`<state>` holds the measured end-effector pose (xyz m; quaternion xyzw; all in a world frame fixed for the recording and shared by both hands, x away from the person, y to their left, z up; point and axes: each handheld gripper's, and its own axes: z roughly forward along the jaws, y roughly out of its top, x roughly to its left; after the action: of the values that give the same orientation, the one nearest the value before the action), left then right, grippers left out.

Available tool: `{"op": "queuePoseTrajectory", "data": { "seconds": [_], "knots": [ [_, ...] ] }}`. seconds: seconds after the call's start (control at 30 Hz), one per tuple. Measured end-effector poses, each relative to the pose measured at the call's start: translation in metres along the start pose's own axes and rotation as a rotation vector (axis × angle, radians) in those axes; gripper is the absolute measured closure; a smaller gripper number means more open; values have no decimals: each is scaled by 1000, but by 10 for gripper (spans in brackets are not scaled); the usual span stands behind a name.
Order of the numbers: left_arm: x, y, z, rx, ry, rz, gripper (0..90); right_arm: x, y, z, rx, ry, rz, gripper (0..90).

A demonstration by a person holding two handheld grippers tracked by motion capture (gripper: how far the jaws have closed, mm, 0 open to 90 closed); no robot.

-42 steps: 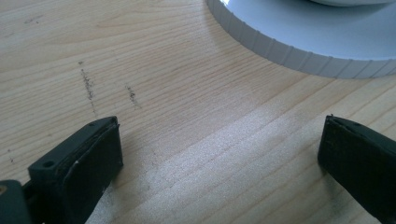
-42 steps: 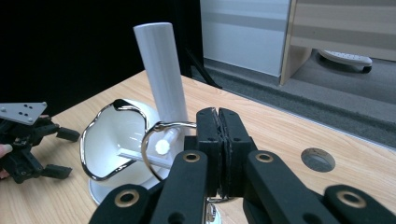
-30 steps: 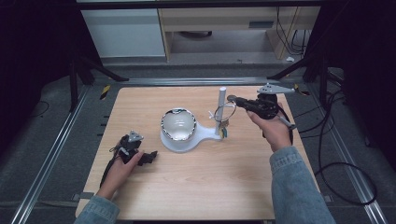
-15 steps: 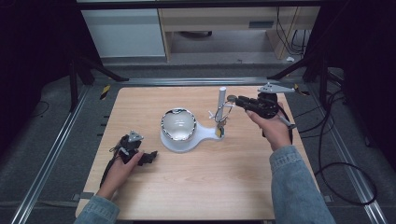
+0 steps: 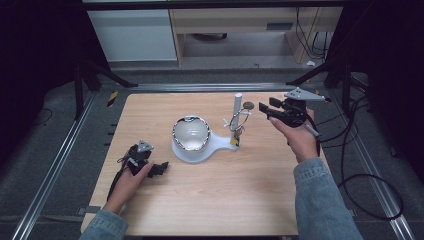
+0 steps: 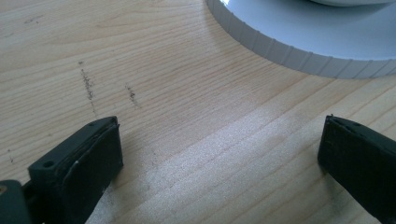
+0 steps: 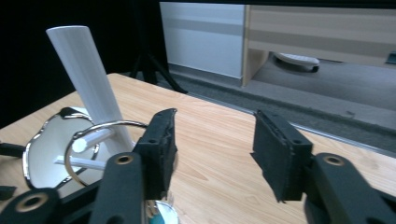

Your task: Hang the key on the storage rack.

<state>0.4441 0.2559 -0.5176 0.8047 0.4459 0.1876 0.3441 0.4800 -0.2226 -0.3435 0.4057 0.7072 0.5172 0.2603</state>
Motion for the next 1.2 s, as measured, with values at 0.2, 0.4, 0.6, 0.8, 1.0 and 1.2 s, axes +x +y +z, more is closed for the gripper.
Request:
{"op": "queuePoseTrajectory", "data": {
  "seconds": [0.2,0.4,0.6,0.8,1.0,1.2],
  "knots": [
    [0,0,0,0,0,-1,0,0,-1,-8,-3,-56,-7,351],
    [0,0,0,0,0,-1,0,5,-5,-15,3,-80,-17,210],
    [0,0,0,0,0,-1,0,10,-12,-23,26,-100,-33,100],
    [0,0,0,0,0,0,0,15,-21,-29,30,-90,-53,64],
    [0,0,0,0,0,0,0,21,-30,-34,34,-83,-68,57],
    [0,0,0,0,0,0,0,28,-48,-39,55,-71,-94,54]
  ]
}}
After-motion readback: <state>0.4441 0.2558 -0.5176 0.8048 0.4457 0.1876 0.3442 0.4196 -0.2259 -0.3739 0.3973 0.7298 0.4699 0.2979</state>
